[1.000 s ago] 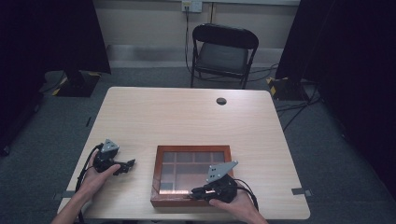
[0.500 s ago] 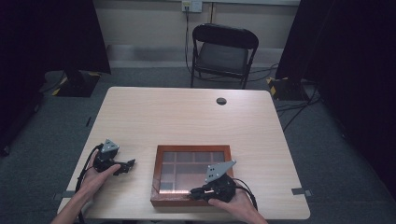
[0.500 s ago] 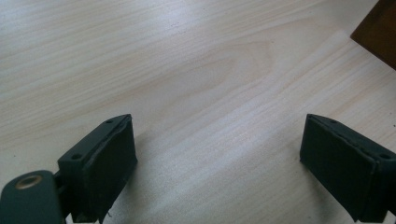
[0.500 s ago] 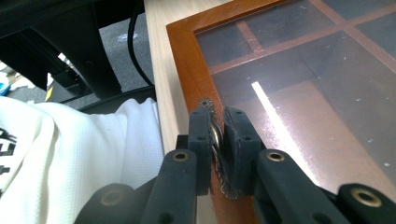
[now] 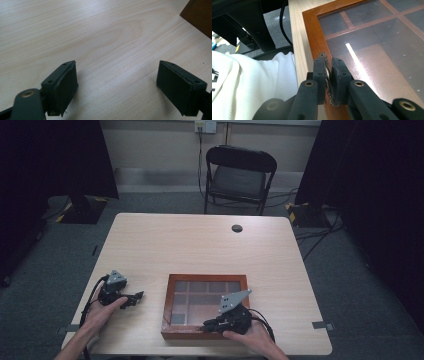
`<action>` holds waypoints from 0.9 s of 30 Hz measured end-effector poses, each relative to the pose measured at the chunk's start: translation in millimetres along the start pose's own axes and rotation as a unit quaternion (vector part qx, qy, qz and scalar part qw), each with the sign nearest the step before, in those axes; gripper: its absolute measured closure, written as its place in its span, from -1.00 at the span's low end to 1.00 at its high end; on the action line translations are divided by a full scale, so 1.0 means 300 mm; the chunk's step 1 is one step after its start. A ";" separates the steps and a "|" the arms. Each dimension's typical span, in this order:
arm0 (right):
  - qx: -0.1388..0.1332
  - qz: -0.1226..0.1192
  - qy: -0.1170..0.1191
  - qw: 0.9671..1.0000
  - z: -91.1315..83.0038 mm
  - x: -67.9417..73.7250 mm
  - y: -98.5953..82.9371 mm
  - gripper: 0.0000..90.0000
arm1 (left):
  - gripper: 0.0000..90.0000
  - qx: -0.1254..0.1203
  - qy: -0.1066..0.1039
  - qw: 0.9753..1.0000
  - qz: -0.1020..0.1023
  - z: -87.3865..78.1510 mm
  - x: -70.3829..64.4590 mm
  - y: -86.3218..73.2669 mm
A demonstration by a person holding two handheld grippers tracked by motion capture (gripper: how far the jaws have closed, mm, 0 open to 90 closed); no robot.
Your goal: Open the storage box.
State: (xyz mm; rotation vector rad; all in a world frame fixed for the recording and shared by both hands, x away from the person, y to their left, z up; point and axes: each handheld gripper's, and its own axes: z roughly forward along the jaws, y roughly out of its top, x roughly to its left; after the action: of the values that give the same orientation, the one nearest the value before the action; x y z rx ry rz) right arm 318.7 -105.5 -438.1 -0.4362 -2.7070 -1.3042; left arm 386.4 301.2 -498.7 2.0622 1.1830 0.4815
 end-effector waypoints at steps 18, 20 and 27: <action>-0.018 -0.005 0.010 1.000 -0.052 -0.008 0.045 0.84 | -0.62 -0.025 -0.039 0.999 0.009 -0.058 -0.035 0.013; -0.020 -0.006 0.012 1.000 -0.054 -0.009 0.046 0.84 | -0.62 -0.028 -0.043 0.999 0.007 -0.061 -0.041 0.015; -0.022 -0.005 0.012 1.000 -0.079 -0.011 0.078 0.84 | -0.61 -0.033 -0.077 0.996 0.023 -0.073 -0.097 0.046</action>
State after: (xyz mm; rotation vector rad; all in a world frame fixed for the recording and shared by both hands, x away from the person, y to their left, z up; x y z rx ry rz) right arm 328.2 -110.7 -406.4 -0.4094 -2.6692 -1.3649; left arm 366.3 280.1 -473.1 2.0341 1.0192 0.3701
